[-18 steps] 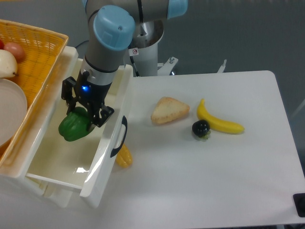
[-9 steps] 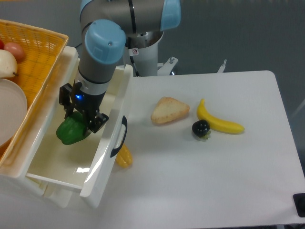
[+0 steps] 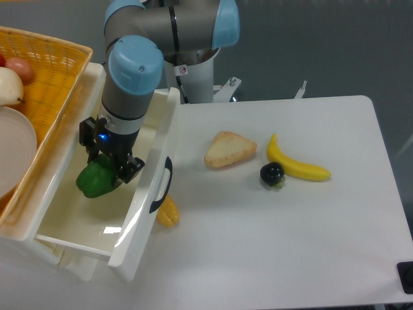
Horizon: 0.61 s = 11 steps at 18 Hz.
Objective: Place the green pepper in the upper white drawer
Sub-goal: 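Lower the green pepper into the drawer, then open the gripper to release the pepper and raise it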
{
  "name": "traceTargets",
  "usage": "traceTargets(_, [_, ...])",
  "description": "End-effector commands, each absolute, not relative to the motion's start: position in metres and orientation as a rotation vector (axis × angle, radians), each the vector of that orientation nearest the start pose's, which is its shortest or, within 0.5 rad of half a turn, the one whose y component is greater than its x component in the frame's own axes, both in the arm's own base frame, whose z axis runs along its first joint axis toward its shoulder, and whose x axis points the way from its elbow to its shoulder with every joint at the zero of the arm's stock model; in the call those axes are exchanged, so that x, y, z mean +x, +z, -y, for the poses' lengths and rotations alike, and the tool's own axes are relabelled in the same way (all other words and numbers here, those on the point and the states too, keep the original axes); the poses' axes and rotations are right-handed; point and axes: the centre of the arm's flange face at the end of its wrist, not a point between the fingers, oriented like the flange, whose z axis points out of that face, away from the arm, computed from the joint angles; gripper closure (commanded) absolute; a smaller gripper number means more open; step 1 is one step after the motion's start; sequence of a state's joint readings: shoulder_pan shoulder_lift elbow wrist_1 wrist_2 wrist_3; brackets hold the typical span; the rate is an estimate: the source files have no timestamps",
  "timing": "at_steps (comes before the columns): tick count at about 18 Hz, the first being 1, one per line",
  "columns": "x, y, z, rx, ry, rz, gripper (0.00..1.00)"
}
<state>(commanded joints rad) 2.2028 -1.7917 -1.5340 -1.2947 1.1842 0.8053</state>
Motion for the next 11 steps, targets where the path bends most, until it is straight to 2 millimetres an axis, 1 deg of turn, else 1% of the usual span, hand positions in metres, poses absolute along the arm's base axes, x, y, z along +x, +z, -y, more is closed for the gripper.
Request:
traceTargets(2, [-0.2079,0.4209,-0.5759,-2.789,-0.328,-0.274,0.57])
traceTargets(5, [-0.2079,0.42,-0.5757,-2.791,-0.327,-0.28,0.48])
traceTargets(7, [-0.2079,0.42,-0.5757,-2.787,-0.323,-0.301,0.4])
traceTargets(8, [-0.208,0.4208,-0.5758,-2.786,-0.321,-0.303,0.39])
traceTargets(9, [-0.208,0.4208,-0.5758,-2.785,-0.321,-0.306,0.35])
traceTargets(10, [-0.2079,0.42,-0.5757,-2.786,-0.323,-0.305,0.27])
traceTargets(11, [-0.2078,0.42,-0.5757,-2.786,-0.323,-0.305,0.24])
